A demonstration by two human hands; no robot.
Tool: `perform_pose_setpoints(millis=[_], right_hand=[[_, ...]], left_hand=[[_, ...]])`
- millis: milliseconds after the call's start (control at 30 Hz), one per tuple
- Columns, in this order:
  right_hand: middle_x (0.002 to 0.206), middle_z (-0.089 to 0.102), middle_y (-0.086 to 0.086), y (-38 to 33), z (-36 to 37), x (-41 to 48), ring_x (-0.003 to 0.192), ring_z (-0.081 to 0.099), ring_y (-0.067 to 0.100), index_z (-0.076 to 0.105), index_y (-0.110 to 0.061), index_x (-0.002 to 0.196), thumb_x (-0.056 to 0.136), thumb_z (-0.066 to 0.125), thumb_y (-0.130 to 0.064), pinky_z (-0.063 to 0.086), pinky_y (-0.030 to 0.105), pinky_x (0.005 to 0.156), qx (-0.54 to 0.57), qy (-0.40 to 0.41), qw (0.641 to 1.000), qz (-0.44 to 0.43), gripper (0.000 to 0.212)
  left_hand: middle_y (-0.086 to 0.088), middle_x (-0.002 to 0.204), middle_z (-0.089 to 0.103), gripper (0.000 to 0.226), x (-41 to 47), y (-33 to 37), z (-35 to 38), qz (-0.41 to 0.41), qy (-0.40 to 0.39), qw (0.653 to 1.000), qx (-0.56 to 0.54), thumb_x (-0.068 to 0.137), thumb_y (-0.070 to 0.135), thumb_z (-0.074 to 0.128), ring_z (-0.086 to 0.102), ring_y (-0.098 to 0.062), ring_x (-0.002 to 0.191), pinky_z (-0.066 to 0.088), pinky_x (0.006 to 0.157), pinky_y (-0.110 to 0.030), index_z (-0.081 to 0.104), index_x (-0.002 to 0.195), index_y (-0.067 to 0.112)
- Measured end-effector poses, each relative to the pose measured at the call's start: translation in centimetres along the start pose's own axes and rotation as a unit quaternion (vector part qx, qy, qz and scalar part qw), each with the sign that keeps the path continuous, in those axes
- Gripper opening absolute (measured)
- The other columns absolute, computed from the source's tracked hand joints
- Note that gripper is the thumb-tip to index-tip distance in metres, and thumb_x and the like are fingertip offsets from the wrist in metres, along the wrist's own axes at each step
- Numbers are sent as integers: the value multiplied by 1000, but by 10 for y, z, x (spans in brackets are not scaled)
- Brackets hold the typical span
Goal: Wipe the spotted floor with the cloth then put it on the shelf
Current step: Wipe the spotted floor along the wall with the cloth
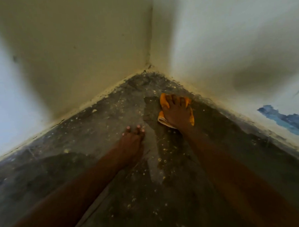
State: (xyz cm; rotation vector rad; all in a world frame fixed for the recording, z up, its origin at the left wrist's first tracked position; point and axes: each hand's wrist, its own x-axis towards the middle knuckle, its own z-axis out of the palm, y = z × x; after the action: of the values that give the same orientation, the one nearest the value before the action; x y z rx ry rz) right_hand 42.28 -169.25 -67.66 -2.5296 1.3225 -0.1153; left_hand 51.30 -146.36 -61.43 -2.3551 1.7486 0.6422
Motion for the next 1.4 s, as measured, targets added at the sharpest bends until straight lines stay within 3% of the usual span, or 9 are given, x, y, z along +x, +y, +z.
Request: perform_pose_setpoints(millis=[133, 267, 367, 500, 667, 767, 1133, 1300, 1400], right_hand=[[166, 9, 0, -13, 1, -142, 152, 7, 34, 7, -31, 158, 90, 28, -61, 14, 58, 119, -85, -21, 974, -208, 77], [166, -4, -9, 37, -8, -287, 153, 1, 27, -2, -38, 157, 92, 22, -64, 15, 50, 120, -108, -85, 976, -169, 74], [167, -1, 6, 31, -14, -220, 151, 6, 38, -5, -30, 158, 78, 29, -74, 14, 63, 116, -200, -67, 962, -175, 97], [160, 23, 13, -38, -6, -105, 145, 18, 43, 13, -24, 157, 91, 40, -57, 13, 68, 115, -124, -22, 992, -13, 78], [166, -13, 6, -29, 3, -259, 151, -9, 39, -14, -30, 156, 82, 44, -67, 9, 59, 120, -158, -94, 969, -164, 101], [166, -11, -6, 0, 5, -311, 153, -6, 28, -11, -38, 155, 95, 35, -59, 13, 54, 120, -104, -69, 973, -194, 78], [161, 25, 15, -90, 15, -61, 146, 20, 45, 16, -26, 157, 88, 10, -62, 8, 68, 116, -130, -16, 986, -103, 78], [167, 8, -4, -70, 15, -198, 153, 5, 28, 3, -35, 157, 96, 22, -57, 13, 57, 120, -90, -72, 941, -318, 68], [167, 9, 3, -54, 15, -121, 152, 7, 36, 8, -31, 157, 92, 15, -67, 13, 65, 118, -170, -74, 919, -349, 74]], left_hand=[[-15, 161, 4, 55, -5, -9, -19, 25, -23, 999, 6, 103, 23, 30, 15, -35, 146, 13, 116, -39, 11, 153, 12], [-19, 158, 17, 52, -7, -15, -22, 27, -37, 999, -27, 101, 21, 32, 25, -35, 142, 19, 116, -39, 21, 150, 6], [-21, 153, 28, 50, -8, -14, -19, 28, -6, 999, -35, 98, 19, 39, 33, -35, 138, 25, 115, -42, 33, 146, 5], [-17, 158, 18, 60, -22, -15, -4, 45, 21, 994, -94, 97, 13, 41, 22, -32, 144, 14, 119, -38, 17, 152, 13], [-19, 159, 11, 66, -44, -41, 3, -16, 98, 987, -130, 99, 21, 40, 28, -36, 140, 30, 111, -46, 3, 153, 16], [-13, 160, 8, 64, -42, -81, -3, -49, 121, 991, -40, 98, 46, 35, 19, -36, 144, 23, 114, -54, 5, 152, 31], [-5, 160, -18, 88, -57, -156, 32, -98, 47, 990, -84, 72, 74, 25, -13, -41, 145, -2, 116, -60, -3, 149, 42], [-4, 159, -19, 82, -56, -151, 34, -103, 75, 987, -98, 78, 72, 30, -17, -41, 144, -5, 115, -63, -2, 149, 44], [-6, 160, -15, 76, -55, -150, 37, -102, 97, 986, -90, 87, 66, 38, -15, -43, 144, -3, 114, -65, 1, 149, 42]])
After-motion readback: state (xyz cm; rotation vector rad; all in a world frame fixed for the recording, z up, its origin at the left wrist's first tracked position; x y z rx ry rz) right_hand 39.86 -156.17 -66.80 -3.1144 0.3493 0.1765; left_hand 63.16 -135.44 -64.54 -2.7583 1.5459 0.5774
